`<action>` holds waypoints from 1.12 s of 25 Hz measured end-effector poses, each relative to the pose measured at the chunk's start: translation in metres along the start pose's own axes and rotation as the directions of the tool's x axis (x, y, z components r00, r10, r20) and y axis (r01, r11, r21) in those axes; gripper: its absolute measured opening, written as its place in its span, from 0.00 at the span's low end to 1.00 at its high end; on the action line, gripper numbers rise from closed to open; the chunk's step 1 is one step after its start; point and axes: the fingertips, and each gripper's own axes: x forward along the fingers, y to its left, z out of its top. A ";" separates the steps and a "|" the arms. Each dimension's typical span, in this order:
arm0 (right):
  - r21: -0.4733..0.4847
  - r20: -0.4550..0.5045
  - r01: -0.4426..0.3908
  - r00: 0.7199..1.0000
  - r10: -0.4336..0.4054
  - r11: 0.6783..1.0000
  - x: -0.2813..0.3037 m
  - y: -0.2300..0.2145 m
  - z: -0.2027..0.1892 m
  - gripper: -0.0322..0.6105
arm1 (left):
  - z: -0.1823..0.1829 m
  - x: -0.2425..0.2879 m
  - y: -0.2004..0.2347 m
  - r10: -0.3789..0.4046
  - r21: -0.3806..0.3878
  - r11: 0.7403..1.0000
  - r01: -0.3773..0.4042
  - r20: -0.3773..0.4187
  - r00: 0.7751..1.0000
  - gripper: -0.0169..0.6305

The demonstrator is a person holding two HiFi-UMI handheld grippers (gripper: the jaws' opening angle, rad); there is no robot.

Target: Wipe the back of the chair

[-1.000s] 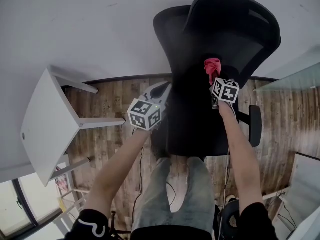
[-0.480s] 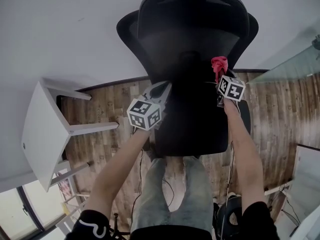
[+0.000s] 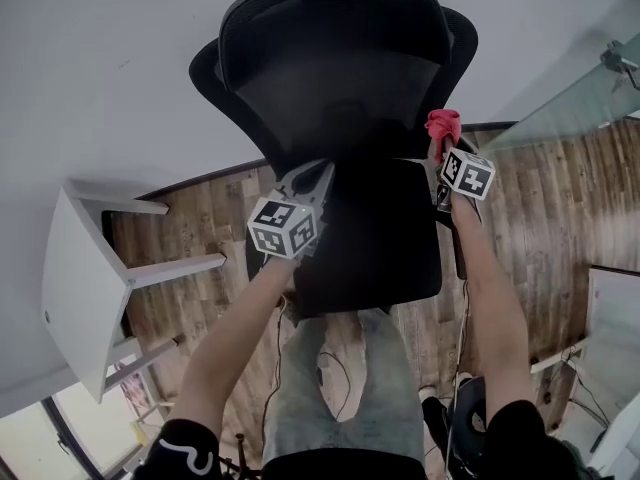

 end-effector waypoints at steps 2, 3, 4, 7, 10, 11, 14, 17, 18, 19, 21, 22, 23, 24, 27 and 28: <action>-0.010 -0.003 -0.011 1.000 0.011 1.000 -0.007 0.002 -0.004 0.16 | -0.001 -0.001 0.004 0.001 -0.003 1.000 -0.001 0.000 1.000 0.06; -0.013 -0.001 -0.016 1.000 0.016 1.000 -0.012 0.004 -0.004 0.16 | -0.002 -0.002 0.006 -0.001 -0.009 1.000 0.001 -0.003 1.000 0.06; -0.016 0.004 -0.014 1.000 0.014 1.000 -0.017 0.006 -0.002 0.16 | -0.003 -0.004 0.007 -0.005 -0.015 1.000 0.005 -0.006 1.000 0.06; -0.012 0.014 -0.002 1.000 0.002 1.000 -0.030 0.022 0.000 0.16 | -0.005 -0.015 0.013 -0.029 -0.019 0.999 0.029 -0.019 0.999 0.06; -0.006 0.029 -0.028 0.999 0.028 1.000 -0.036 0.061 -0.003 0.16 | -0.007 -0.037 0.027 -0.046 -0.013 0.999 0.046 -0.028 0.999 0.06; -0.005 0.033 -0.044 0.998 0.044 0.999 -0.037 0.077 -0.005 0.16 | -0.007 -0.045 0.034 -0.048 -0.011 0.999 0.047 -0.029 0.998 0.06; -0.020 0.033 -0.097 0.995 0.097 0.995 -0.034 0.132 -0.016 0.16 | -0.009 -0.068 0.056 -0.044 -0.013 0.999 0.044 -0.030 0.999 0.06; -0.059 0.013 -0.141 0.990 0.142 0.988 -0.028 0.186 -0.031 0.16 | -0.012 -0.090 0.080 -0.035 -0.018 0.999 0.035 -0.025 0.999 0.06; -0.070 0.004 -0.156 0.988 0.157 0.985 -0.026 0.204 -0.037 0.16 | -0.014 -0.097 0.089 -0.029 -0.019 0.999 0.029 -0.024 0.999 0.06; -0.076 -0.004 -0.175 0.985 0.175 0.982 -0.024 0.221 -0.042 0.16 | -0.017 -0.105 0.097 -0.022 -0.021 1.000 0.021 -0.023 0.999 0.06; -0.080 -0.020 -0.213 0.977 0.212 0.974 -0.021 0.253 -0.052 0.16 | -0.022 -0.119 0.111 -0.006 -0.030 1.000 0.006 -0.019 1.000 0.06; -0.086 -0.029 -0.232 0.973 0.231 0.969 -0.019 0.268 -0.057 0.16 | -0.023 -0.125 0.118 0.001 -0.038 0.999 -0.002 -0.015 1.000 0.06; -0.094 -0.038 -0.251 0.968 0.248 0.964 -0.017 0.282 -0.061 0.16 | -0.025 -0.132 0.123 0.009 -0.046 0.999 -0.009 -0.010 1.000 0.06; -0.103 -0.047 -0.268 0.963 0.265 0.958 -0.015 0.295 -0.065 0.16 | -0.026 -0.138 0.129 0.015 -0.053 0.998 -0.015 -0.004 1.000 0.06; -0.121 -0.068 -0.313 0.949 0.307 0.942 -0.007 0.334 -0.076 0.16 | -0.030 -0.157 0.148 0.030 -0.072 0.997 -0.030 0.011 0.999 0.06; -0.125 -0.076 -0.326 0.945 0.318 0.937 -0.005 0.345 -0.079 0.16 | -0.032 -0.164 0.154 0.037 -0.081 0.996 -0.036 0.014 0.999 0.06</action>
